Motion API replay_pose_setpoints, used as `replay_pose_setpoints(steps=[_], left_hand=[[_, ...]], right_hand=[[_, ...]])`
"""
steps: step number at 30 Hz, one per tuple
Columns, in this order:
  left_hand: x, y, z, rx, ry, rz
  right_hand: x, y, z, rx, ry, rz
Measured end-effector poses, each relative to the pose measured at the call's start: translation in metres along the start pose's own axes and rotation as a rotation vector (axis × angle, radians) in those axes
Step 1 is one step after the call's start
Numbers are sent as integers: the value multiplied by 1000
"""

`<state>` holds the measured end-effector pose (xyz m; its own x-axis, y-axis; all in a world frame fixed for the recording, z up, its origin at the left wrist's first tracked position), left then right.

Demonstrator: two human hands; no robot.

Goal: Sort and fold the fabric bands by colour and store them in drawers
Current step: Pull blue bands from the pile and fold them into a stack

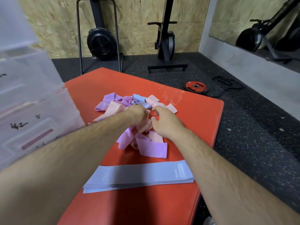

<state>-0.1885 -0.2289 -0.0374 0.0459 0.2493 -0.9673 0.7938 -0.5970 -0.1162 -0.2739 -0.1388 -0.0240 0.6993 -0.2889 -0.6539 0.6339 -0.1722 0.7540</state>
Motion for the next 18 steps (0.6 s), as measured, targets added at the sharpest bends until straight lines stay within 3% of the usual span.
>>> replay_pose_setpoints(steps=[11, 18], left_hand=[[-84, 2, -60, 67, -290, -57], [-162, -15, -134, 137, -443, -208]], right_hand=[[-16, 41, -31, -117, 16, -100], [-55, 86, -53, -255, -186, 117]])
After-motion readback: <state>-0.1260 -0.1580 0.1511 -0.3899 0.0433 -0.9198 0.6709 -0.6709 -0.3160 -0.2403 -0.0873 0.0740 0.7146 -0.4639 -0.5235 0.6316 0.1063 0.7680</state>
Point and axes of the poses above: each hand's wrist, its own z-axis towards the middle knuckle, its own x-axis out of the palm, y = z × x, the point moved 9 cm from there along z, towards the middle knuckle, and after that the axes turned 14 degrees about z, right-handed, at the moved point
